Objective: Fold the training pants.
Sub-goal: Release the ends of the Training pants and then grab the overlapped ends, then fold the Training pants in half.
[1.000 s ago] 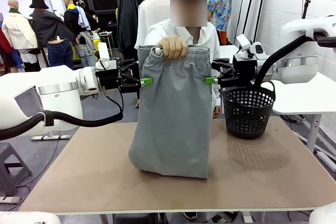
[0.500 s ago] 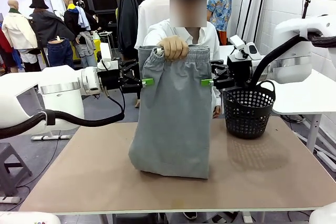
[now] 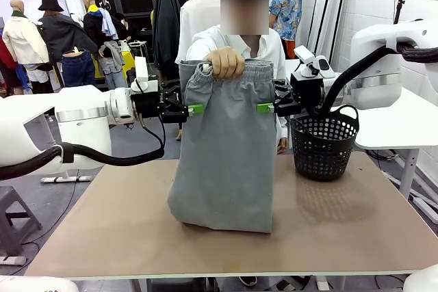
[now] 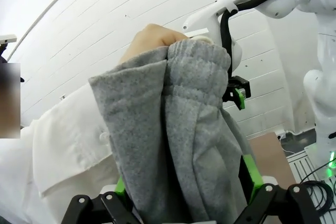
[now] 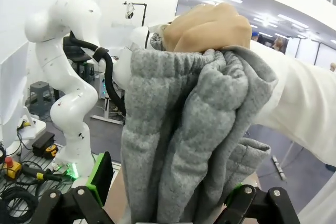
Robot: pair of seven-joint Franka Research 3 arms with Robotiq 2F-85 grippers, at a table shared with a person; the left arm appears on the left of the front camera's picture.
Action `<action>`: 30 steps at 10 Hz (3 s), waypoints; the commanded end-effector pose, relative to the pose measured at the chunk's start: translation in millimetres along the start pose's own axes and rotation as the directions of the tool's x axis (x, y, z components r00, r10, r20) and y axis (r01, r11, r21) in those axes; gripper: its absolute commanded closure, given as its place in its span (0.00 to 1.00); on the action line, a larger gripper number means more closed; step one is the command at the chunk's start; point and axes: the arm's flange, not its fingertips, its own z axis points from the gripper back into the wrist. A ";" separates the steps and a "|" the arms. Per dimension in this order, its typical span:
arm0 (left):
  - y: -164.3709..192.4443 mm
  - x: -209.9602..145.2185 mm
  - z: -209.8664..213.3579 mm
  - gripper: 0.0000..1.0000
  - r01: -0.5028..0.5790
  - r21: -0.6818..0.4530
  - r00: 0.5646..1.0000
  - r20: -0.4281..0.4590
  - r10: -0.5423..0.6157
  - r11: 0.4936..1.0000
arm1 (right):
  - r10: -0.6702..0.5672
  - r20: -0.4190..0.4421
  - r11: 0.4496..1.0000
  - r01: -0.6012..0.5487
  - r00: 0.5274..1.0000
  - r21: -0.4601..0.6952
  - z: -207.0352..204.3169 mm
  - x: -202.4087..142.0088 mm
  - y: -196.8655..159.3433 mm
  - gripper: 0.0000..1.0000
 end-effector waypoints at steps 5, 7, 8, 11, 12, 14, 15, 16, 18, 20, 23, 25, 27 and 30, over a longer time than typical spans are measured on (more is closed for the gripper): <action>7.8 10.3 -28.6 0.00 -0.182 -0.124 0.982 -0.075 0.174 0.975 | 0.043 0.040 0.996 -0.039 0.998 -0.079 -26.2 -9.2 -6.4 0.00; 8.3 10.7 -34.3 0.00 -0.238 -0.141 0.969 -0.105 0.225 0.961 | 0.048 0.046 0.996 -0.045 0.998 -0.082 -34.0 -9.6 -12.1 0.00; 7.9 11.4 -35.2 0.00 -0.248 -0.138 0.967 -0.099 0.236 0.959 | 0.050 0.044 0.994 -0.046 0.998 -0.094 -36.9 -8.6 -14.9 0.00; 9.8 14.6 -33.9 0.00 -0.259 -0.129 0.965 -0.079 0.251 0.957 | 0.023 0.062 0.995 -0.017 0.998 -0.094 -38.5 -1.4 -21.4 0.00; 10.1 14.0 -30.2 0.20 -0.245 -0.121 0.968 -0.086 0.235 0.962 | 0.010 0.064 0.995 -0.004 0.998 -0.100 -36.2 2.0 -21.9 0.00; 9.4 13.7 -23.4 0.60 -0.241 -0.108 0.969 -0.080 0.233 0.965 | -0.004 0.051 0.994 0.010 0.999 -0.108 -31.2 7.4 -25.1 0.40; 9.7 12.7 -20.0 0.80 -0.242 -0.104 0.969 -0.077 0.235 0.965 | -0.017 0.050 0.994 0.022 0.999 -0.104 -30.2 9.1 -24.6 0.60; 9.6 12.2 -18.2 1.00 -0.245 -0.101 0.968 -0.072 0.239 0.964 | -0.033 0.061 0.994 0.039 0.998 -0.097 -29.7 10.2 -24.4 0.80; 10.5 11.1 -17.9 1.00 -0.250 -0.106 0.967 -0.070 0.243 0.963 | -0.065 0.045 0.995 0.068 0.997 -0.078 -27.9 10.4 -26.2 1.00; 11.4 9.7 -18.5 1.00 -0.251 -0.113 0.967 -0.071 0.244 0.961 | -0.096 0.027 0.994 0.098 0.995 -0.054 -24.4 11.1 -27.8 1.00; 13.0 2.5 -21.7 1.00 -0.259 -0.131 0.964 -0.102 0.246 0.957 | -0.095 0.000 0.995 0.095 0.996 -0.026 -21.7 7.8 -31.6 1.00; 30.5 -11.5 -23.2 1.00 -0.301 -0.093 0.939 -0.203 0.278 0.949 | -0.050 -0.011 0.999 0.050 0.999 -0.020 -19.1 2.9 -35.9 1.00; 12.9 0.8 -19.8 1.00 -0.251 -0.096 0.966 -0.085 0.243 0.963 | -0.080 -0.010 0.996 0.080 0.997 -0.049 -22.2 0.8 -23.2 1.00; 12.9 0.8 -19.8 1.00 -0.251 -0.096 0.966 -0.085 0.243 0.963 | -0.080 -0.010 0.996 0.080 0.997 -0.049 -22.2 0.8 -23.2 1.00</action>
